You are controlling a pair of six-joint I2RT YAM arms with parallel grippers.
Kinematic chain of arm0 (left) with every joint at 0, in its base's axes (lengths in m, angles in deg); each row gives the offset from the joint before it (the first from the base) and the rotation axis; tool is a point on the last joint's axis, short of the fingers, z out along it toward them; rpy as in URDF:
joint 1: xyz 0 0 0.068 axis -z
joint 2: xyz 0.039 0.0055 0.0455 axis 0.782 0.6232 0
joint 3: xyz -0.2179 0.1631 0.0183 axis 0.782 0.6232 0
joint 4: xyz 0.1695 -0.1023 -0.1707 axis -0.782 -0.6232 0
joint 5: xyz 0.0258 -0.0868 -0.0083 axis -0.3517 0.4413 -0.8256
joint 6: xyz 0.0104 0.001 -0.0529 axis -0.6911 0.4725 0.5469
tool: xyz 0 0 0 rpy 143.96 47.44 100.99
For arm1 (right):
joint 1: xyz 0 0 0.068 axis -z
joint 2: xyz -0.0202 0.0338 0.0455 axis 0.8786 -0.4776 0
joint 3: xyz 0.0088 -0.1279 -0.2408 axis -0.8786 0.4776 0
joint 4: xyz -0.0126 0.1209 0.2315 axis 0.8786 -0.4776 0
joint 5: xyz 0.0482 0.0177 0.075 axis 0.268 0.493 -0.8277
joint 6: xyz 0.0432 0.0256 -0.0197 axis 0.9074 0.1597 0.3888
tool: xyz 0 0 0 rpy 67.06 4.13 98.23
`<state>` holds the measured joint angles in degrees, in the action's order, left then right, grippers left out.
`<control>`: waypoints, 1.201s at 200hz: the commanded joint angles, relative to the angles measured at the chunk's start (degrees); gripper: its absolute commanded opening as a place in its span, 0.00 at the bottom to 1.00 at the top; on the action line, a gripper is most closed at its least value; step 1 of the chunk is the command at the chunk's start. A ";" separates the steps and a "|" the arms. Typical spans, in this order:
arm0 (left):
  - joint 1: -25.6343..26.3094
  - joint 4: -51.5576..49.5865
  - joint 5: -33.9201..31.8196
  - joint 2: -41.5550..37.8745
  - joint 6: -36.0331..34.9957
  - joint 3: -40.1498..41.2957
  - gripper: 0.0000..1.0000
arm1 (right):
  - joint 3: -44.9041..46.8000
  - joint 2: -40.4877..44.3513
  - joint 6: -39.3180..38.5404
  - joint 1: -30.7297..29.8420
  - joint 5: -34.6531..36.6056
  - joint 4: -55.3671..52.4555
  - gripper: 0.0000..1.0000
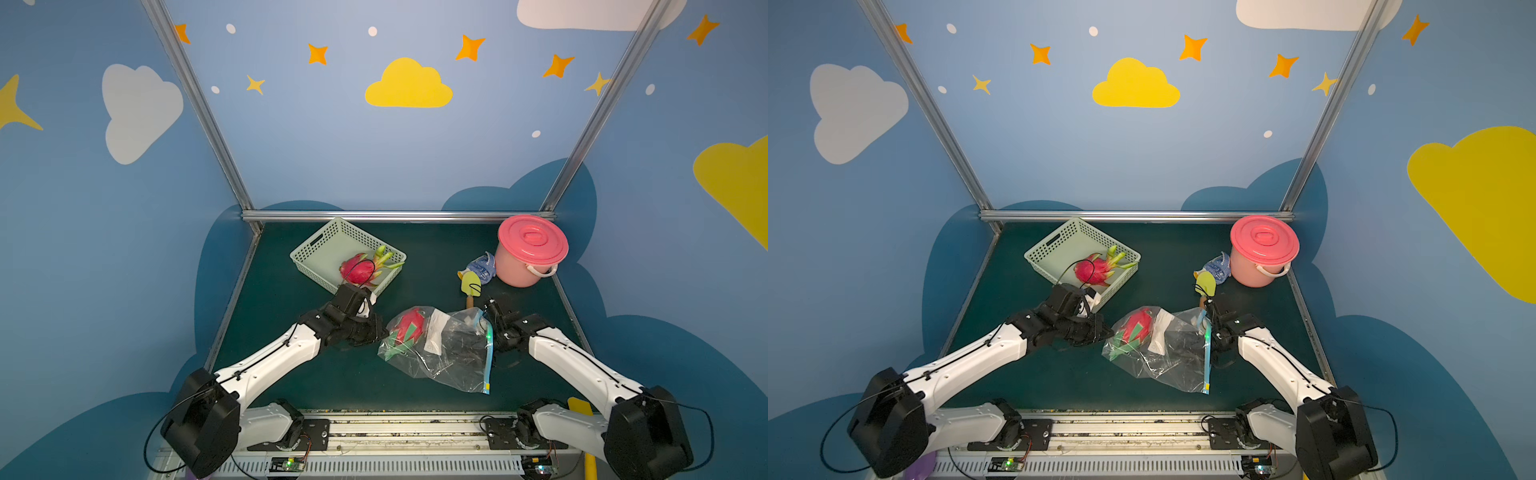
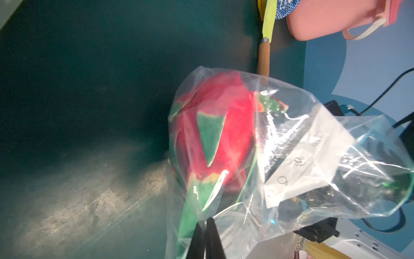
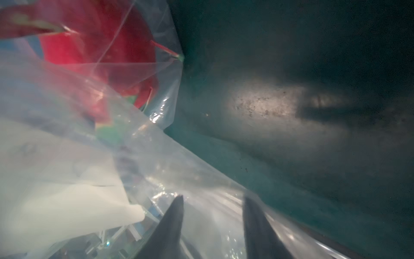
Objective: Open the zip-top bag and take out the dragon fruit
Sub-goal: Adjust the zipper food storage bag at the center of the board.
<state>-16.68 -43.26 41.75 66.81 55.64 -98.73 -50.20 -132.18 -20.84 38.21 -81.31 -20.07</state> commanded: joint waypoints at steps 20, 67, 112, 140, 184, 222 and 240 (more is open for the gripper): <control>0.51 -8.60 -1.17 -1.79 -1.12 -5.39 0.03 | 3.13 1.78 -0.53 1.64 -2.97 6.37 0.46; 1.94 -13.43 -1.75 -1.18 -1.62 -11.27 0.03 | 7.78 5.96 2.46 2.39 -8.78 16.47 0.57; 2.71 -13.50 -1.49 0.72 -1.12 -14.56 0.03 | 10.15 6.50 4.71 2.44 -15.25 24.08 0.66; 3.32 -11.57 -1.66 2.48 -0.26 -13.45 0.03 | 8.50 4.28 1.29 2.52 -13.63 18.92 0.67; 2.72 -16.01 -10.19 1.12 1.90 -11.41 0.49 | 7.98 2.38 2.49 2.11 -13.16 18.57 0.67; 0.03 -15.08 -10.87 -2.28 3.60 -7.53 0.65 | 6.82 4.85 -0.47 2.35 -11.84 12.49 0.66; -1.27 -13.11 -9.47 -3.25 4.30 -5.36 0.67 | 7.66 5.89 0.02 2.39 -12.25 12.73 0.66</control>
<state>-16.47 -57.40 32.76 65.13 58.57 -106.36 -41.74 -128.29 -19.55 40.39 -93.60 -4.49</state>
